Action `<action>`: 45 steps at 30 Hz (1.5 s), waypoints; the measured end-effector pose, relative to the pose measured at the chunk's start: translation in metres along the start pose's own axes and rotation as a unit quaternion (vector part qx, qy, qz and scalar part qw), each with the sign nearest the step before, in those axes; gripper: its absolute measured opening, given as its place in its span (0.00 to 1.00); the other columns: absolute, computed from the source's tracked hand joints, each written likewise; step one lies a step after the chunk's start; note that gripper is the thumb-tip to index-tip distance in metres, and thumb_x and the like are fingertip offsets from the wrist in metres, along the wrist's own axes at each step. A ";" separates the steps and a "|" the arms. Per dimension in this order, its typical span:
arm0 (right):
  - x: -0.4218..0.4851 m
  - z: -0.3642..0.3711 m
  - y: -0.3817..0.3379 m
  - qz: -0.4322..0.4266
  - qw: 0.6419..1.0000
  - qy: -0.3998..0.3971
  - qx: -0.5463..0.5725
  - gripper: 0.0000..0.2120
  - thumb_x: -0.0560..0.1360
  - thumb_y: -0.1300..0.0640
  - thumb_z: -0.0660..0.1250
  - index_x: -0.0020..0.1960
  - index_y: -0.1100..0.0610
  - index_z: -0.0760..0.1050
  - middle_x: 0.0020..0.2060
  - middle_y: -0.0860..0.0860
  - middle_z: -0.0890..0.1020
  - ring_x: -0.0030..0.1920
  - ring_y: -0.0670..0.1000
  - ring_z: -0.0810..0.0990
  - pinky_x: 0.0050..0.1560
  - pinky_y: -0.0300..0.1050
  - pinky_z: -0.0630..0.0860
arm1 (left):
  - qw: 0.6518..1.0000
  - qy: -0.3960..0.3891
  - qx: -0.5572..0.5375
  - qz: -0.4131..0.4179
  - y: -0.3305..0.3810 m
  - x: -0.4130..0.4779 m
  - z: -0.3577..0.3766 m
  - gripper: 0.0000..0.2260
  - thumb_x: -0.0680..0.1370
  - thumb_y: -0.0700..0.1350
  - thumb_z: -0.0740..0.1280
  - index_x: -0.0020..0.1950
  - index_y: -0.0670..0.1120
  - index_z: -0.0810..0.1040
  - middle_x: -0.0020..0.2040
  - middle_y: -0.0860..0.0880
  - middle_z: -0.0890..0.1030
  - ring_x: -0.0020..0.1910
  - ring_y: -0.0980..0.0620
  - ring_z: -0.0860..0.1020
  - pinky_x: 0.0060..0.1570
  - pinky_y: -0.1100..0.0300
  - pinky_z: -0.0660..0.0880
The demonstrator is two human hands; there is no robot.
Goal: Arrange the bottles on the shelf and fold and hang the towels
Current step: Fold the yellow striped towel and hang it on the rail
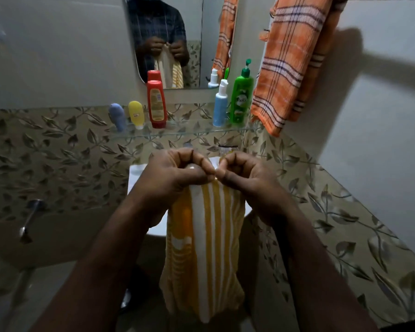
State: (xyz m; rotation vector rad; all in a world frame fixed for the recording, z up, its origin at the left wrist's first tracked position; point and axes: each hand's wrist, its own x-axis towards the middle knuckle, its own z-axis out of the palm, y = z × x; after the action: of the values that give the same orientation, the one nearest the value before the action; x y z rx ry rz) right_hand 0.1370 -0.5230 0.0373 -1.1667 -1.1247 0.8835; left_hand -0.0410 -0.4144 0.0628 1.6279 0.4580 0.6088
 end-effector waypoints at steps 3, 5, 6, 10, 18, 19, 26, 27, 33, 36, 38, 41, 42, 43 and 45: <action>0.005 -0.014 0.013 0.031 0.998 -0.061 -0.011 0.03 0.78 0.68 0.69 0.52 0.64 0.78 0.41 0.47 0.84 0.45 0.44 0.82 0.47 0.36 0.78 | 0.998 0.043 0.023 0.034 -0.001 0.005 0.017 0.03 0.75 0.41 0.74 0.42 0.48 0.83 0.43 0.43 0.83 0.44 0.50 0.82 0.43 0.55 0.82; 0.006 -0.020 0.020 0.033 0.996 -0.070 -0.034 0.03 0.77 0.69 0.72 0.51 0.67 0.80 0.43 0.52 0.84 0.47 0.48 0.83 0.50 0.40 0.79 | 0.996 0.066 0.039 0.038 -0.007 0.007 0.022 0.03 0.73 0.46 0.73 0.46 0.50 0.84 0.47 0.34 0.80 0.43 0.44 0.79 0.44 0.47 0.79; 0.007 -0.020 0.023 0.023 0.998 -0.053 -0.041 0.05 0.76 0.67 0.74 0.50 0.67 0.80 0.43 0.55 0.83 0.46 0.50 0.82 0.50 0.42 0.79 | 0.996 0.066 0.045 0.031 -0.011 0.007 0.023 0.05 0.73 0.47 0.74 0.48 0.50 0.84 0.47 0.30 0.77 0.43 0.43 0.77 0.44 0.46 0.77; 0.009 -0.022 0.026 -0.059 0.994 0.057 -0.072 0.07 0.72 0.60 0.76 0.45 0.63 0.80 0.45 0.60 0.80 0.47 0.54 0.80 0.48 0.45 0.78 | 0.996 0.037 0.083 -0.021 -0.028 0.007 0.018 0.10 0.78 0.54 0.74 0.53 0.49 0.84 0.46 0.34 0.81 0.45 0.33 0.80 0.49 0.37 0.79; 0.003 0.001 0.028 -0.017 0.997 0.047 0.052 0.10 0.74 0.66 0.72 0.53 0.58 0.75 0.40 0.51 0.80 0.42 0.49 0.80 0.44 0.43 0.78 | 0.993 0.043 0.100 0.043 -0.025 0.006 0.006 0.08 0.80 0.47 0.73 0.46 0.43 0.84 0.44 0.42 0.85 0.44 0.41 0.83 0.45 0.48 0.80; 0.001 0.001 0.025 -0.010 0.999 0.038 0.037 0.11 0.75 0.65 0.72 0.56 0.59 0.77 0.40 0.51 0.80 0.42 0.49 0.80 0.44 0.42 0.79 | 0.993 0.041 0.105 0.047 -0.026 0.004 0.004 0.07 0.80 0.47 0.73 0.46 0.43 0.85 0.44 0.42 0.85 0.45 0.41 0.83 0.45 0.49 0.80; -0.020 0.011 0.029 0.012 0.995 0.057 -0.079 0.14 0.78 0.52 0.72 0.44 0.64 0.79 0.43 0.60 0.82 0.44 0.59 0.80 0.48 0.57 0.76 | 0.992 0.048 0.100 0.066 -0.025 -0.007 -0.001 0.04 0.79 0.46 0.73 0.45 0.49 0.85 0.44 0.45 0.86 0.43 0.49 0.84 0.44 0.54 0.81; -0.021 0.013 0.028 -0.011 0.992 0.101 -0.073 0.13 0.77 0.52 0.73 0.45 0.63 0.80 0.45 0.62 0.83 0.45 0.61 0.81 0.48 0.59 0.77 | 0.993 0.038 0.101 0.053 -0.025 -0.009 -0.001 0.05 0.78 0.48 0.74 0.46 0.48 0.85 0.45 0.43 0.85 0.43 0.47 0.83 0.45 0.52 0.80; -0.025 0.021 0.025 -0.056 0.975 0.146 -0.160 0.05 0.76 0.56 0.77 0.47 0.57 0.83 0.46 0.57 0.85 0.47 0.54 0.84 0.49 0.50 0.82 | 0.999 0.012 0.042 -0.022 -0.034 -0.020 0.001 0.08 0.78 0.48 0.73 0.51 0.45 0.86 0.47 0.44 0.87 0.47 0.44 0.86 0.46 0.51 0.85; -0.033 0.019 0.026 0.013 0.986 0.058 -0.155 0.06 0.77 0.56 0.75 0.48 0.58 0.83 0.44 0.56 0.86 0.44 0.53 0.86 0.47 0.52 0.83 | 0.987 0.160 -0.003 -0.021 -0.032 -0.015 -0.010 0.04 0.81 0.45 0.71 0.53 0.47 0.86 0.46 0.48 0.88 0.45 0.51 0.87 0.43 0.59 0.83; -0.043 0.018 0.031 0.021 0.979 0.066 -0.190 0.06 0.77 0.54 0.75 0.47 0.57 0.83 0.42 0.52 0.86 0.42 0.53 0.85 0.44 0.51 0.82 | 0.970 0.243 -0.004 -0.014 -0.028 -0.017 -0.026 0.04 0.81 0.46 0.71 0.53 0.48 0.85 0.45 0.49 0.87 0.43 0.52 0.87 0.41 0.58 0.83; -0.059 0.005 0.043 0.021 0.964 0.152 -0.217 0.10 0.75 0.48 0.76 0.46 0.55 0.85 0.43 0.54 0.85 0.42 0.53 0.84 0.46 0.56 0.80 | 0.943 0.324 0.074 -0.012 -0.033 -0.021 -0.042 0.03 0.82 0.48 0.71 0.48 0.53 0.83 0.44 0.51 0.86 0.43 0.53 0.86 0.44 0.55 0.83; -0.062 -0.001 0.044 0.023 0.965 0.177 -0.192 0.11 0.74 0.47 0.75 0.46 0.55 0.85 0.43 0.56 0.85 0.43 0.53 0.83 0.48 0.56 0.80 | 0.939 0.330 0.099 -0.016 -0.037 -0.023 -0.043 0.03 0.82 0.48 0.71 0.48 0.53 0.83 0.44 0.52 0.86 0.44 0.52 0.86 0.44 0.54 0.83; -0.064 -0.005 0.045 0.025 0.967 0.190 -0.169 0.11 0.74 0.48 0.75 0.46 0.56 0.84 0.44 0.58 0.85 0.43 0.52 0.83 0.49 0.57 0.80 | 0.941 0.319 0.113 -0.020 -0.039 -0.025 -0.040 0.02 0.82 0.47 0.71 0.49 0.52 0.83 0.45 0.51 0.86 0.45 0.51 0.86 0.44 0.54 0.83; -0.064 -0.005 0.040 0.011 0.971 0.176 -0.162 0.07 0.76 0.52 0.75 0.46 0.55 0.84 0.45 0.58 0.85 0.45 0.54 0.84 0.50 0.58 0.81 | 0.960 0.254 0.119 -0.005 -0.042 -0.030 -0.030 0.04 0.79 0.48 0.73 0.53 0.52 0.83 0.49 0.52 0.85 0.49 0.52 0.85 0.46 0.55 0.84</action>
State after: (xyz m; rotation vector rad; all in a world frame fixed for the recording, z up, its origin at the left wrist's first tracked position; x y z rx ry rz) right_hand 0.1276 -0.5770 -0.0150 -1.5385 -0.9839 0.4900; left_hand -0.0814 -0.4030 0.0195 1.6860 0.9447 1.0011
